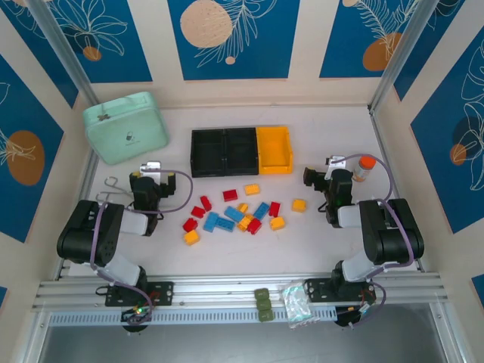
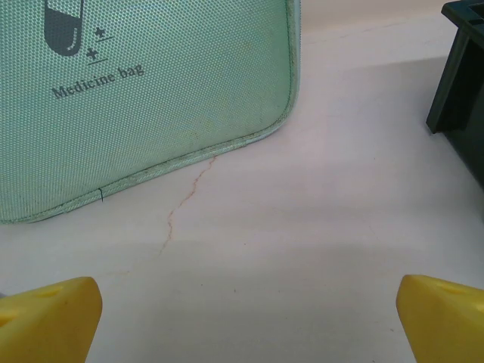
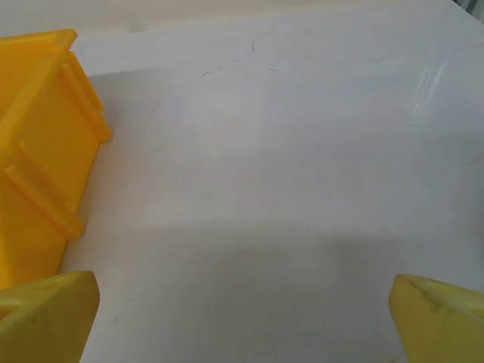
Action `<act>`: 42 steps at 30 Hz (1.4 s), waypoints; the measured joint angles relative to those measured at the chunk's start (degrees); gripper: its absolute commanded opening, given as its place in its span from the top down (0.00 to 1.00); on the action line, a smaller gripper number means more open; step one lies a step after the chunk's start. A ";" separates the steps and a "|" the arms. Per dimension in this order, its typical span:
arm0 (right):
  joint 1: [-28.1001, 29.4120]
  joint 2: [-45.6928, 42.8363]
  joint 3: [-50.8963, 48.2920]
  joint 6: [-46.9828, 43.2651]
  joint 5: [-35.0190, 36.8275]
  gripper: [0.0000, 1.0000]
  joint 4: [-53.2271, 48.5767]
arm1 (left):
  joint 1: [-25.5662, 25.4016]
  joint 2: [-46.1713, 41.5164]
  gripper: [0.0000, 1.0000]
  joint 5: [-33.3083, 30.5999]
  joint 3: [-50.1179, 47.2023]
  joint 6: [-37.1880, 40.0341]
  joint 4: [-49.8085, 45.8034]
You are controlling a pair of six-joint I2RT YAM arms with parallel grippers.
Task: Sort the legos into containers by color
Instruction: Pick up the lego from the middle-right of the table.
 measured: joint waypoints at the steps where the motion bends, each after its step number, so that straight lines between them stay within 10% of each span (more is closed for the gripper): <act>1: 0.00 0.00 0.00 0.00 0.02 0.01 0.00 | 0.00 0.00 0.01 -0.02 0.00 0.00 0.00; 36: 0.00 -0.33 0.00 -0.02 -0.07 0.01 -0.52 | 0.00 -0.11 0.01 -0.02 0.00 0.00 -0.13; 42: 1.05 -6.84 3.39 -0.66 -0.59 0.01 -10.32 | 0.00 -7.56 0.01 -0.09 3.58 -0.04 -11.52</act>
